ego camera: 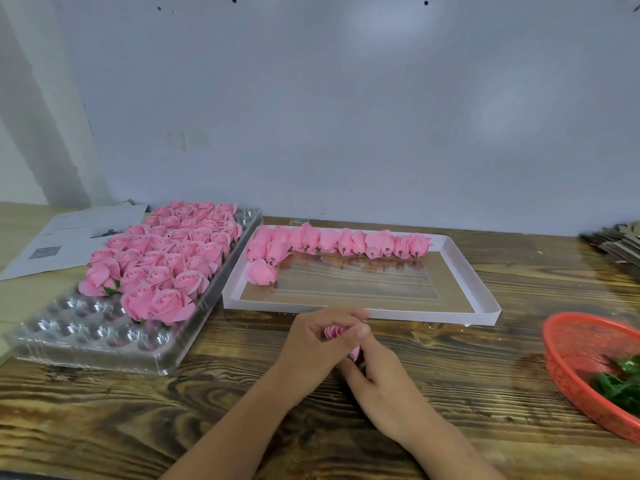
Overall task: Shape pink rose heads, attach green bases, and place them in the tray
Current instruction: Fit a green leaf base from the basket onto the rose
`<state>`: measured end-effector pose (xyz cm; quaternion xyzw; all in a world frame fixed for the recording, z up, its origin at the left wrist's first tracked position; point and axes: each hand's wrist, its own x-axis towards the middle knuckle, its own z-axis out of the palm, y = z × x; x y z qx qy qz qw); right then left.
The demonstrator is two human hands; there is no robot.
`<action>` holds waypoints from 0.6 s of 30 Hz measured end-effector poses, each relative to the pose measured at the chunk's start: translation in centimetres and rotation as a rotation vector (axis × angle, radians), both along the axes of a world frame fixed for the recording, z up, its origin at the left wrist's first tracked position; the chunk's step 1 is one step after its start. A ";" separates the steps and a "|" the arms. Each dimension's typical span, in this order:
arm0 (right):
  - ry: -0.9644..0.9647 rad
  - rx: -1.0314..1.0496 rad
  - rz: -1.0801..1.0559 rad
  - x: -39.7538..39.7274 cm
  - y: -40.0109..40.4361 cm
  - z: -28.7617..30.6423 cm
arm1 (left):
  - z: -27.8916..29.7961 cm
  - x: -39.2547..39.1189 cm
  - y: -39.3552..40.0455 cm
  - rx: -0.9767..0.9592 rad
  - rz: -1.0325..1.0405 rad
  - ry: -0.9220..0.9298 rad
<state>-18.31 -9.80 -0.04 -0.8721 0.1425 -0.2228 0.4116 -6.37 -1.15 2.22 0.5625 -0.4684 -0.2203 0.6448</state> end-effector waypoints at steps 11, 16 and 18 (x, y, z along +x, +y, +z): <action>-0.023 0.051 0.023 -0.1 -0.2 -0.3 | -0.4 0.2 -0.1 0.238 -0.134 -0.032; -0.090 0.067 0.006 -0.1 -0.1 0.2 | -0.3 0.3 -0.1 0.308 -0.173 -0.010; -0.102 0.070 -0.010 -0.2 -0.2 0.2 | -0.4 0.4 -0.1 0.287 -0.145 -0.008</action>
